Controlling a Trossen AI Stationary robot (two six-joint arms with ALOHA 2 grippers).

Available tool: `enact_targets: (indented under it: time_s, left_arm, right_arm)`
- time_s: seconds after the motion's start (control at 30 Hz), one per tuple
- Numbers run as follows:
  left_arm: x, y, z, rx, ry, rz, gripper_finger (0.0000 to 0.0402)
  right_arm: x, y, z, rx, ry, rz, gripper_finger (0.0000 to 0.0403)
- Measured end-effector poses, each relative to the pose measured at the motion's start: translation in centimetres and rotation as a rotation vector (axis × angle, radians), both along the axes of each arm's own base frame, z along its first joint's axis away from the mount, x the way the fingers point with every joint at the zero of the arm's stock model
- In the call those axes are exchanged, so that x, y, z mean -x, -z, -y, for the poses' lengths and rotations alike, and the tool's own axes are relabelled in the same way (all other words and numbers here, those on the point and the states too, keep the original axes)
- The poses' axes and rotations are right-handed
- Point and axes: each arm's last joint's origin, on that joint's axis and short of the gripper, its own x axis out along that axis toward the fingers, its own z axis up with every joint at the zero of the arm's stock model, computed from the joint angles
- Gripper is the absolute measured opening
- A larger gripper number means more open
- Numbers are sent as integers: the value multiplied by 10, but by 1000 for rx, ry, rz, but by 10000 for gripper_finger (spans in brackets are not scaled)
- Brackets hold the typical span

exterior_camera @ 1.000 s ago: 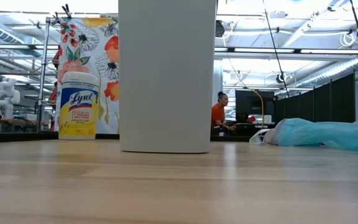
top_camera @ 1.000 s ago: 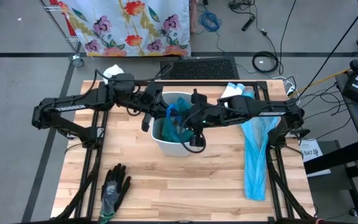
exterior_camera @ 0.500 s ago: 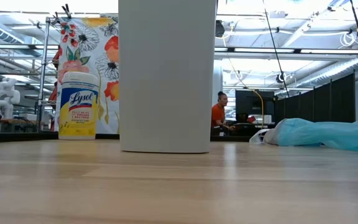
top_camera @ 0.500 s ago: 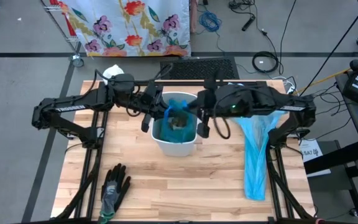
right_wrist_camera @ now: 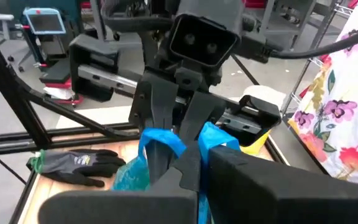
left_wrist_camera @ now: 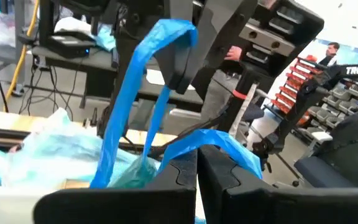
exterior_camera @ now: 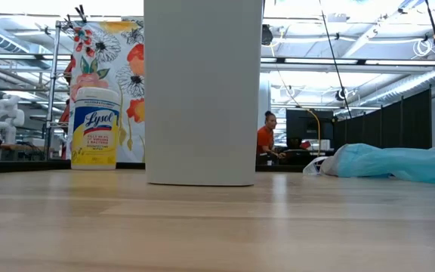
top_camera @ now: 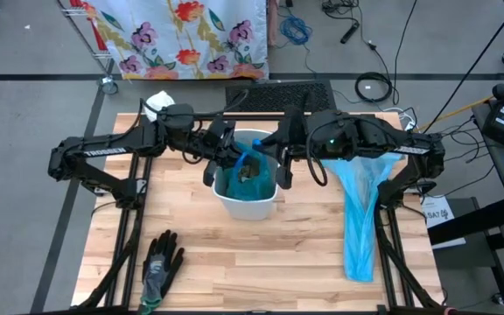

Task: Place trash/remove bag and relplace
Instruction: Close the blue trash bag

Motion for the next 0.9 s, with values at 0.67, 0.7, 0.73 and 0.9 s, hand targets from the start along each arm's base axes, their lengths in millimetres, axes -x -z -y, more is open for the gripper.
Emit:
enact_targets:
  time_s: [0.67, 0.7, 0.73, 0.9]
  left_arm:
    - [-12, -4, -10, -20, -148, 109, 4]
    - [-12, -4, -11, -21, -151, 118, 4]
    - [-12, -6, -11, -21, -152, 132, 4]
    - [-11, -14, -12, -36, -154, 221, 4]
  right_arm:
    - [-13, 5, -11, -127, -66, 33, 11]
    - [-14, 5, -11, -127, -67, 36, 18]
    - [-15, 5, -11, -129, -66, 40, 27]
    - [-16, 7, -13, -162, -109, 23, 78]
